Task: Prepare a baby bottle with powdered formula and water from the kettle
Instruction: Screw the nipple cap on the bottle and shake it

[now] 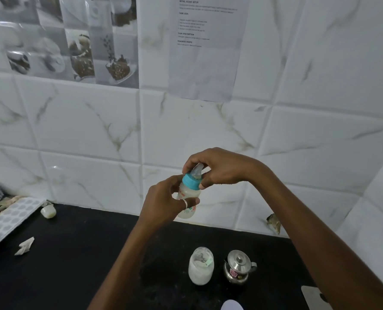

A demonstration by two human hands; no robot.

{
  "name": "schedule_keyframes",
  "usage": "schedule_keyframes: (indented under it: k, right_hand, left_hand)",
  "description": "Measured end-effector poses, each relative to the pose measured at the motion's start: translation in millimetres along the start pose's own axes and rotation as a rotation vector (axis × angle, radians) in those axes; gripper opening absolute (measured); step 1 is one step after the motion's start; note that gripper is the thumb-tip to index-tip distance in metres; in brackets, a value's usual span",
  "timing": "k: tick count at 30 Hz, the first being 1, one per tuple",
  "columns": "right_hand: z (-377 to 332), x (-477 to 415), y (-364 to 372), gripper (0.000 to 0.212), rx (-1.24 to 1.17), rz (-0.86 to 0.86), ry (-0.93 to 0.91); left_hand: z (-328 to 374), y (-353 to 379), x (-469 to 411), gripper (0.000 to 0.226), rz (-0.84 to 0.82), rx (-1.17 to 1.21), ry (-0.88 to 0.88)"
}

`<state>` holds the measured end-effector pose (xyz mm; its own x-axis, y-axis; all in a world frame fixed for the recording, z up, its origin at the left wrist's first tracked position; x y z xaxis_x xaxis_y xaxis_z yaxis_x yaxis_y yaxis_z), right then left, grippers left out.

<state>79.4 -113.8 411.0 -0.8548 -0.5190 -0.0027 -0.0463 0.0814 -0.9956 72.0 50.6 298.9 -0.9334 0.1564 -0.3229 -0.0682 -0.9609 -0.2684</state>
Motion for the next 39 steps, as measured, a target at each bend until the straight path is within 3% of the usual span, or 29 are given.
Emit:
schedule_keyframes:
  k: [8, 26, 39]
  right_hand:
    - [-5.4, -6.5, 1.3, 0.047, 0.048, -0.011, -0.037]
    - [-2.6, -5.9, 9.6, 0.05, 0.055, -0.048, -0.085]
    - [-0.8, -4.9, 15.5, 0.041, 0.155, 0.076, 0.188]
  left_hand:
    - [-0.8, -0.6, -0.2, 0.084, -0.001, -0.017, -0.037]
    - [-2.9, 5.7, -0.7, 0.088, -0.055, -0.058, -0.043]
    - [-2.3, 9.4, 0.4, 0.088, 0.009, -0.001, -0.055]
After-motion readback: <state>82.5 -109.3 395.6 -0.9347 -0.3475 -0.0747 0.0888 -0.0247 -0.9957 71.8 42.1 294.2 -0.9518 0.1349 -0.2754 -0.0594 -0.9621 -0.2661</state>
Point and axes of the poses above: each hand's wrist, its own x-axis away from the middle knuckle, its own y-axis out of the palm, z = x × y, the point moved 3 cm from there along -x, towards the middle knuckle, and after that the axes turned 15 degrees about x, right-handed, at the moved point
